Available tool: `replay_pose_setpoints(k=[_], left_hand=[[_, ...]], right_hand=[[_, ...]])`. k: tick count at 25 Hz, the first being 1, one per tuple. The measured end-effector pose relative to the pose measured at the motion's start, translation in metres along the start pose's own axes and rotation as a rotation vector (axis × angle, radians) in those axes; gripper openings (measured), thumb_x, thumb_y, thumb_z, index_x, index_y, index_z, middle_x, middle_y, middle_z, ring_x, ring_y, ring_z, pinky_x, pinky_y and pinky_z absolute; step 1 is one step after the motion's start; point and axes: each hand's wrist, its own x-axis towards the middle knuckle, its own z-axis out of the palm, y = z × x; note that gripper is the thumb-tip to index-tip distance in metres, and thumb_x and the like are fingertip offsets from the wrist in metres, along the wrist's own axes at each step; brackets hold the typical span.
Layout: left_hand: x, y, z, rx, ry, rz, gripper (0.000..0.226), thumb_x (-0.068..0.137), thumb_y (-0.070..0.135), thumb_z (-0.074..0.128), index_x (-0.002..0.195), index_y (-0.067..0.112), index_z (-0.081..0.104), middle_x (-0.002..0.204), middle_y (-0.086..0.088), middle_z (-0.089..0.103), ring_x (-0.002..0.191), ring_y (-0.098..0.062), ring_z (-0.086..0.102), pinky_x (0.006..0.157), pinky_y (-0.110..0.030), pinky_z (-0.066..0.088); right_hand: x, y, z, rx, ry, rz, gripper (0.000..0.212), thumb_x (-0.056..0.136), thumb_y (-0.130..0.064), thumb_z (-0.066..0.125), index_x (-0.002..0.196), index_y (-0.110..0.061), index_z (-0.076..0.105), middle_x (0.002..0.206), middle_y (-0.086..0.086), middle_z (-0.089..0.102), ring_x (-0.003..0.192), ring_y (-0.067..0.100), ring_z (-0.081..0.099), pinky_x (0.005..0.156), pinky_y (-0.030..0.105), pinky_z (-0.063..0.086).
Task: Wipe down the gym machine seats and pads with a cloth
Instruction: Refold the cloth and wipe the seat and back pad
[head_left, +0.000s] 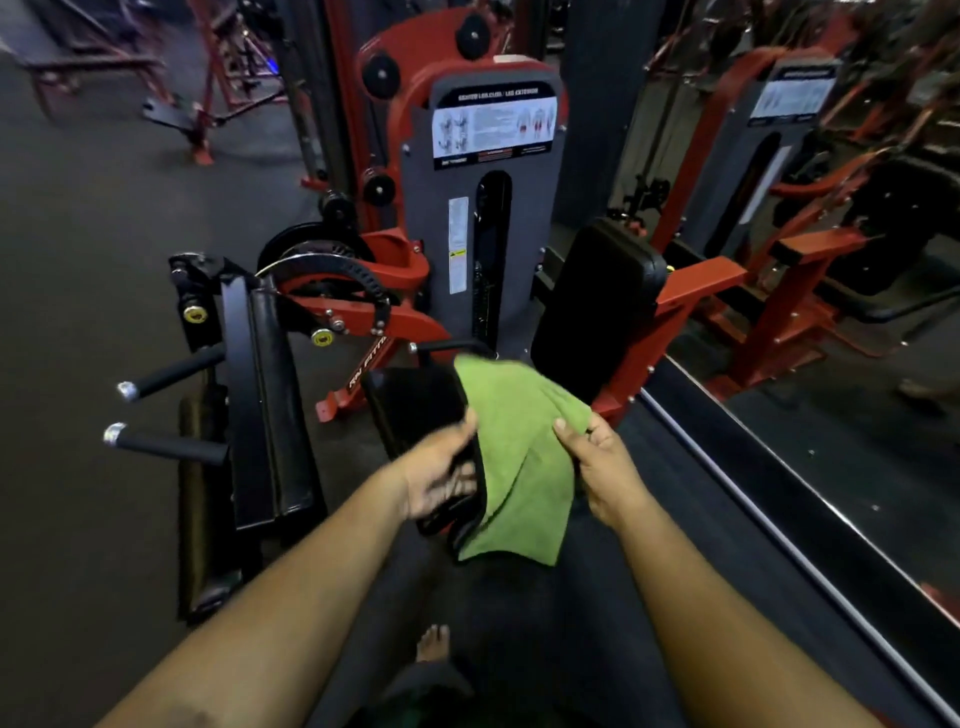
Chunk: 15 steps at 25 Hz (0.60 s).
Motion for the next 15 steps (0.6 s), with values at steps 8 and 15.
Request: replay_pose_setpoints(k=[8, 15], left_hand=[[0.076, -0.034, -0.023, 0.264, 0.416, -0.01, 0.027, 0.092, 0.02, 0.073, 0.115, 0.014, 0.06, 0.105, -0.013, 0.073, 0.088, -0.021, 0.073, 0.074, -0.037, 0.061], [0.175, -0.013, -0.068, 0.963, 0.262, 0.123, 0.056, 0.077, 0.018, 0.083, 0.129, 0.025, 0.064, 0.125, 0.003, 0.066, 0.117, -0.017, 0.06, 0.092, -0.021, 0.046]], right_hand=[[0.084, 0.031, -0.055, -0.722, 0.24, 0.139, 0.025, 0.092, -0.025, 0.072, 0.112, -0.015, 0.06, 0.105, 0.011, 0.071, 0.095, 0.028, 0.069, 0.084, 0.043, 0.058], [0.184, 0.04, -0.05, -1.218, -0.125, 0.092, 0.065, 0.075, -0.013, 0.084, 0.131, -0.024, 0.052, 0.118, -0.002, 0.048, 0.112, 0.02, 0.053, 0.09, 0.029, 0.045]])
